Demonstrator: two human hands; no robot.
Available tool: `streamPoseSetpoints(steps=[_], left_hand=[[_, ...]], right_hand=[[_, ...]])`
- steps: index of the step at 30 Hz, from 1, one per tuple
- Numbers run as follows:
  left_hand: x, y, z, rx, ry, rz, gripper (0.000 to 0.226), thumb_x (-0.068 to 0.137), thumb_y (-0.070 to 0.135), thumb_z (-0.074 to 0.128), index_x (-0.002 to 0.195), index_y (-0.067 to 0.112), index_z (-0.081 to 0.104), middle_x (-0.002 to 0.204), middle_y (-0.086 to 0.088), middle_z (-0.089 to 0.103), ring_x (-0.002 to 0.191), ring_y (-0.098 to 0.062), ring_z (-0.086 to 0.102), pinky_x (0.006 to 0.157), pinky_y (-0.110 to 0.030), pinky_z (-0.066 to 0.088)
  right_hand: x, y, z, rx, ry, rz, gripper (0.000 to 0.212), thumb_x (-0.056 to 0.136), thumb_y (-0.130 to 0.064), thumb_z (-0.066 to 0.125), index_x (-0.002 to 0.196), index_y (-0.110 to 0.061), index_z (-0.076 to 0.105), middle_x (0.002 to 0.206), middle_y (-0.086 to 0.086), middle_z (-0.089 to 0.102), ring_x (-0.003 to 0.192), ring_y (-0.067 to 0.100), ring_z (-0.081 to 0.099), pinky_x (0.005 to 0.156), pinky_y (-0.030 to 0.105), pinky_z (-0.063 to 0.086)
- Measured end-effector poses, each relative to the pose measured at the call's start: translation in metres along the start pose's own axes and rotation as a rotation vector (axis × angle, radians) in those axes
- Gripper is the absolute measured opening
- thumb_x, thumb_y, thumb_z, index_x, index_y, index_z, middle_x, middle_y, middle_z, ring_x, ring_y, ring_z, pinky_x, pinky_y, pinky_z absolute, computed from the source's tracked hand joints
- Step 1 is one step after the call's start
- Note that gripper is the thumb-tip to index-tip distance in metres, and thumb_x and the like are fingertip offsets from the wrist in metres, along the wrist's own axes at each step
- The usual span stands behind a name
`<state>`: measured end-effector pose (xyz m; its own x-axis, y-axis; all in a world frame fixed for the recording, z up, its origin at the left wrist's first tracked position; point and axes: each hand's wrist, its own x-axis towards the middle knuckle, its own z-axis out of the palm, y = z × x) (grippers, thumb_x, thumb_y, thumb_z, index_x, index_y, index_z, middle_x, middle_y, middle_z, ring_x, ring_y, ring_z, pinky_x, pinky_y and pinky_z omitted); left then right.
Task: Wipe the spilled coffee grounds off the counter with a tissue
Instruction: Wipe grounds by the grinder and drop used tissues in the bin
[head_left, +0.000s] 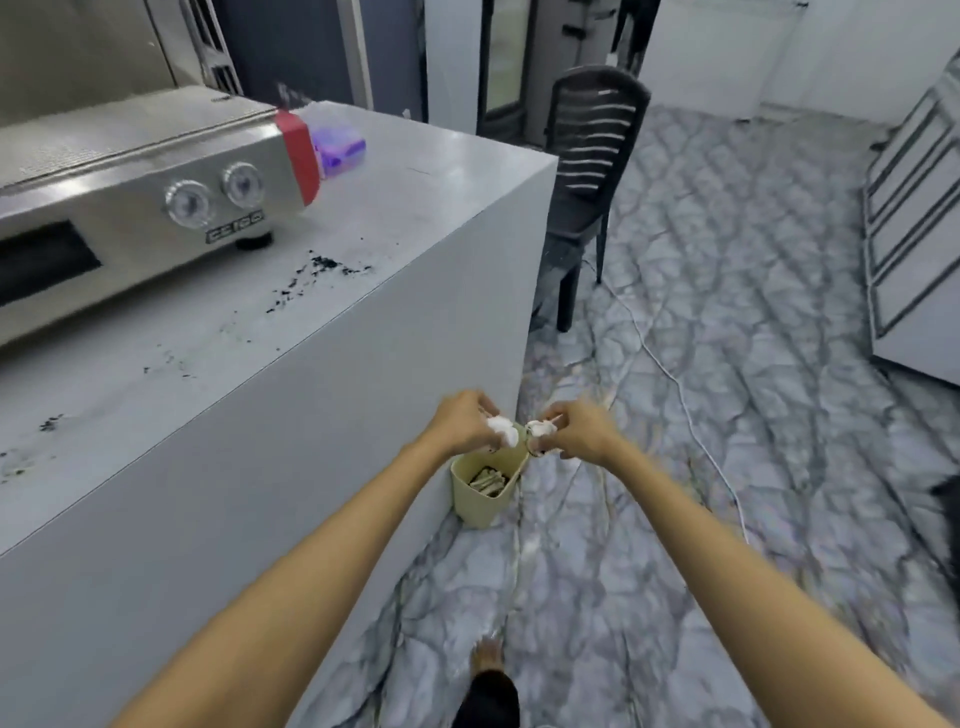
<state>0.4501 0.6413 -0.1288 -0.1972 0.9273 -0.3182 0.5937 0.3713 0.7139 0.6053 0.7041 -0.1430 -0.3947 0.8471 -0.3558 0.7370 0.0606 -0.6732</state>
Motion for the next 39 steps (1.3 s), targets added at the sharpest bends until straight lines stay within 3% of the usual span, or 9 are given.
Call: streamPoseSetpoints(steps=[4, 7, 9, 12, 15, 20, 23, 35, 39], left_hand=[[0.091, -0.011, 0.013, -0.041, 0.023, -0.069, 0.04, 0.069, 0.017, 0.076, 0.104, 0.004, 0.06, 0.117, -0.015, 0.06, 0.107, -0.027, 0.054, 0.071, -0.026, 0.039], [0.157, -0.03, 0.028, -0.066, 0.037, -0.105, 0.038, 0.069, 0.016, 0.076, 0.102, 0.002, 0.061, 0.113, -0.016, 0.062, 0.1, -0.026, 0.055, 0.061, -0.023, 0.038], [0.2, -0.049, 0.044, -0.07, 0.06, -0.128, 0.037, 0.071, 0.016, 0.074, 0.103, 0.002, 0.062, 0.113, -0.016, 0.063, 0.1, -0.025, 0.055, 0.065, -0.023, 0.038], [0.256, -0.087, 0.079, -0.085, 0.076, -0.19, 0.036, 0.073, 0.015, 0.072, 0.106, 0.005, 0.062, 0.116, -0.014, 0.062, 0.106, -0.025, 0.054, 0.072, -0.023, 0.036], [0.306, -0.131, 0.118, -0.086, 0.078, -0.238, 0.037, 0.072, 0.013, 0.072, 0.107, 0.006, 0.062, 0.118, -0.014, 0.061, 0.1, -0.023, 0.053, 0.07, -0.021, 0.036], [0.365, -0.186, 0.166, -0.042, 0.041, -0.24, 0.048, 0.072, 0.017, 0.074, 0.116, 0.008, 0.057, 0.129, -0.012, 0.057, 0.119, -0.024, 0.051, 0.091, -0.026, 0.04], [0.376, -0.197, 0.174, -0.017, 0.053, -0.235, 0.051, 0.073, 0.02, 0.073, 0.12, 0.009, 0.055, 0.133, -0.012, 0.054, 0.125, -0.024, 0.047, 0.1, -0.028, 0.037], [0.283, -0.048, 0.039, -0.038, 0.064, -0.215, 0.037, 0.074, 0.015, 0.073, 0.109, 0.008, 0.062, 0.115, -0.015, 0.064, 0.105, -0.024, 0.06, 0.082, -0.026, 0.045], [0.227, 0.023, -0.028, 0.01, 0.128, -0.189, 0.038, 0.075, 0.017, 0.072, 0.11, 0.008, 0.061, 0.114, -0.014, 0.065, 0.103, -0.024, 0.062, 0.084, -0.027, 0.047]], right_hand=[[0.091, 0.028, 0.004, 0.069, 0.024, 0.039, 0.045, 0.07, -0.014, 0.077, 0.11, -0.005, 0.062, 0.108, 0.02, 0.067, 0.095, 0.03, 0.061, 0.088, 0.046, 0.052], [0.157, 0.051, 0.015, 0.105, 0.02, 0.079, 0.04, 0.074, -0.015, 0.074, 0.111, -0.007, 0.061, 0.102, 0.012, 0.066, 0.095, 0.025, 0.059, 0.077, 0.029, 0.049], [0.199, 0.068, 0.027, 0.128, 0.009, 0.092, 0.037, 0.076, -0.011, 0.071, 0.111, -0.004, 0.062, 0.099, 0.012, 0.065, 0.093, 0.025, 0.058, 0.067, 0.025, 0.044], [0.26, 0.102, 0.056, 0.127, -0.012, 0.103, 0.039, 0.075, -0.009, 0.07, 0.113, -0.003, 0.062, 0.112, 0.018, 0.066, 0.101, 0.029, 0.06, 0.079, 0.033, 0.048], [0.314, 0.14, 0.091, 0.106, -0.045, 0.113, 0.041, 0.076, -0.01, 0.069, 0.116, -0.004, 0.06, 0.116, 0.018, 0.065, 0.095, 0.025, 0.058, 0.065, 0.026, 0.044], [0.381, 0.186, 0.139, 0.025, -0.116, 0.062, 0.046, 0.083, -0.02, 0.065, 0.127, -0.01, 0.055, 0.131, 0.015, 0.058, 0.118, 0.028, 0.055, 0.096, 0.036, 0.046], [0.394, 0.198, 0.15, -0.035, -0.153, 0.043, 0.043, 0.084, -0.019, 0.063, 0.126, -0.011, 0.057, 0.134, 0.013, 0.057, 0.124, 0.027, 0.052, 0.1, 0.034, 0.041], [0.308, 0.064, 0.012, -0.059, -0.286, -0.038, 0.029, 0.087, -0.017, 0.063, 0.113, -0.005, 0.063, 0.12, 0.015, 0.064, 0.112, 0.027, 0.058, 0.074, 0.025, 0.043], [0.264, -0.015, -0.047, -0.204, -0.362, -0.175, 0.029, 0.087, -0.023, 0.064, 0.113, -0.011, 0.064, 0.12, 0.013, 0.064, 0.112, 0.025, 0.057, 0.081, 0.027, 0.043]])
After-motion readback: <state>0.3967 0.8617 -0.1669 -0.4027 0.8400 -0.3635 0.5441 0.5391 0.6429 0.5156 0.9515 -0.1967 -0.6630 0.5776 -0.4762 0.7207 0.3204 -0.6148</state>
